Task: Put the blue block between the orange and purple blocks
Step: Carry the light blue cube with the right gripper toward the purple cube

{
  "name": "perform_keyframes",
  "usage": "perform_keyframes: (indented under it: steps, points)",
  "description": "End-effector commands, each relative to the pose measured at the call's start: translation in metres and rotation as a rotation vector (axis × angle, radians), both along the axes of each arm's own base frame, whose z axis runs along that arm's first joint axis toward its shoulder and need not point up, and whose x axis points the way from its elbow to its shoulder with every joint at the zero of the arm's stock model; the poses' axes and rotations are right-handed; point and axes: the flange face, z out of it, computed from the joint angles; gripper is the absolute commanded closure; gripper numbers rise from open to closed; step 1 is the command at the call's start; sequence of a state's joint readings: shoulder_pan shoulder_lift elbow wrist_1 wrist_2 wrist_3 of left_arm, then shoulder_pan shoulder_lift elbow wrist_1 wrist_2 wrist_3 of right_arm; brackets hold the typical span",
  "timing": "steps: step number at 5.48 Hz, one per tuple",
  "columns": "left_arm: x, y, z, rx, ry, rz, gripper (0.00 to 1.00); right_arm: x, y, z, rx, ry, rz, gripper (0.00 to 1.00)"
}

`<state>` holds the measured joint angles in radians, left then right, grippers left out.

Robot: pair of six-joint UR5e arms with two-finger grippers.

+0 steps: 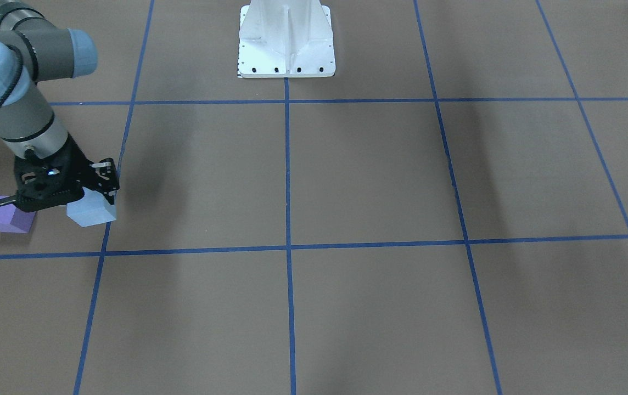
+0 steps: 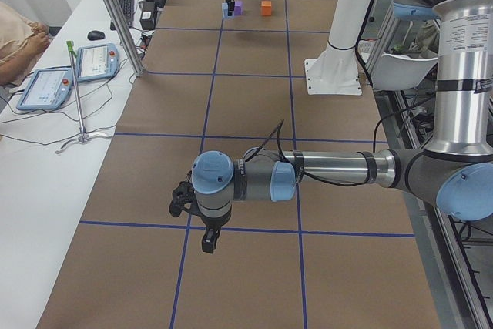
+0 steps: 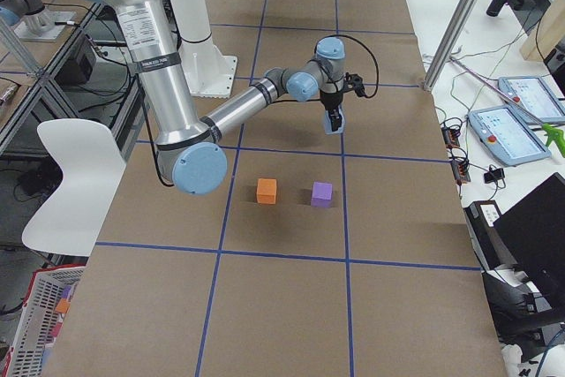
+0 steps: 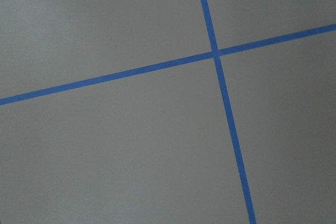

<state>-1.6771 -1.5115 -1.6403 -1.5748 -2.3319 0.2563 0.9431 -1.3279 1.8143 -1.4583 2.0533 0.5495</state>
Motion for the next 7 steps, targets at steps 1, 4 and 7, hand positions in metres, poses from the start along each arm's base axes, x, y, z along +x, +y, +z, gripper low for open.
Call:
perform_keyframes:
  steps: [1,4,7]
  points:
    - [0.001,0.004,0.002,0.007,0.001,-0.005,0.00,0.089,0.036,0.101,-0.063,-0.006,-0.007,0.68]
    - [0.004,0.014,0.006,0.042,0.025,-0.003,0.00,0.112,0.077,0.130,-0.136,-0.078,0.142,0.68]
    - [0.004,0.018,0.010,0.040,0.025,-0.003,0.00,0.078,0.102,0.147,-0.167,-0.076,0.150,0.69]
